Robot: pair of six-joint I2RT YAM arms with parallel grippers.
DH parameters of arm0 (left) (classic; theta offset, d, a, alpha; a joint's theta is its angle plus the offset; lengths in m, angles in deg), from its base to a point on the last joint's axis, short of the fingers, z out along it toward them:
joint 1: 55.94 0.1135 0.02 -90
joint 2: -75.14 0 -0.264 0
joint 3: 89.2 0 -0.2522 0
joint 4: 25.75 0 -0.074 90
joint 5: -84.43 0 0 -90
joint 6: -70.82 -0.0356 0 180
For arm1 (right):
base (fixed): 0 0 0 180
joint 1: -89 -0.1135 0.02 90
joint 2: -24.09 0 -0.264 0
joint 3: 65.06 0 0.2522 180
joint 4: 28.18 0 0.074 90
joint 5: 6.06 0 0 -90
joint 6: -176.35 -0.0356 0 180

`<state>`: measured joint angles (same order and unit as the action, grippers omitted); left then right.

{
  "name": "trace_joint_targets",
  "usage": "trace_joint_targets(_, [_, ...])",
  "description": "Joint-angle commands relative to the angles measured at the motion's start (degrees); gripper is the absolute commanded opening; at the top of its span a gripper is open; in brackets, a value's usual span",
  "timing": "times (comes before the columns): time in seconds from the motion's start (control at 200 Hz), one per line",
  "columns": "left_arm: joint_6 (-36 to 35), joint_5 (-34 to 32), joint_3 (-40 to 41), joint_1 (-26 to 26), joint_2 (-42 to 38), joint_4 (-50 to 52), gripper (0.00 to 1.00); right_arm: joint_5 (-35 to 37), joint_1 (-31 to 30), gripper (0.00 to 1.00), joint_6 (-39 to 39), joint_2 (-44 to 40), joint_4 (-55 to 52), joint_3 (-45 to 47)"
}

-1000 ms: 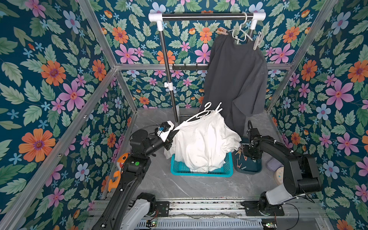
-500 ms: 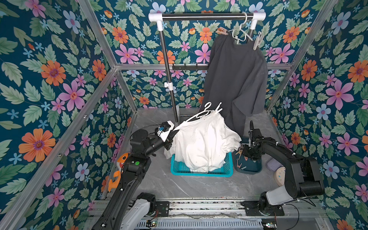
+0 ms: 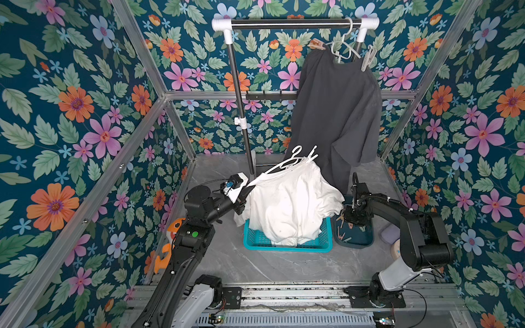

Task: Use clothespins to secure the t-shirt on both sides of the hanger
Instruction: Pick up the clothespin from the storage box, then open the clothespin.

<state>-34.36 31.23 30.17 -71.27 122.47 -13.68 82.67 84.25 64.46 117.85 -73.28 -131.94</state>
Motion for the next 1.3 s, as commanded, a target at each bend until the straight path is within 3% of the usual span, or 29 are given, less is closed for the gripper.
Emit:
trace_joint_targets(0.0, [-0.20,-0.55,-0.13,0.12,-0.31,-3.58,0.00,2.37,-0.07,0.42,0.60,0.11,-0.92,-1.00])
trace_joint_targets(0.485, [-0.38,-0.74,-0.07,0.08,-0.58,-3.54,0.00,1.66,-0.06,0.42,2.77,4.94,-4.20,-3.93])
trace_joint_targets(0.715, [-0.46,-1.02,0.03,0.08,-0.77,-3.49,0.00,0.75,-1.17,0.36,1.89,1.80,-6.40,-1.64])
trace_joint_targets(1.07, [-0.30,-0.66,0.20,0.05,-1.10,-3.67,0.00,0.38,-1.58,0.36,1.57,0.73,-10.04,-2.82])
trace_joint_targets(1.295, [-0.20,-0.54,0.05,0.11,-1.25,-3.58,0.00,1.25,-2.25,0.39,1.09,6.53,-12.63,-4.98])
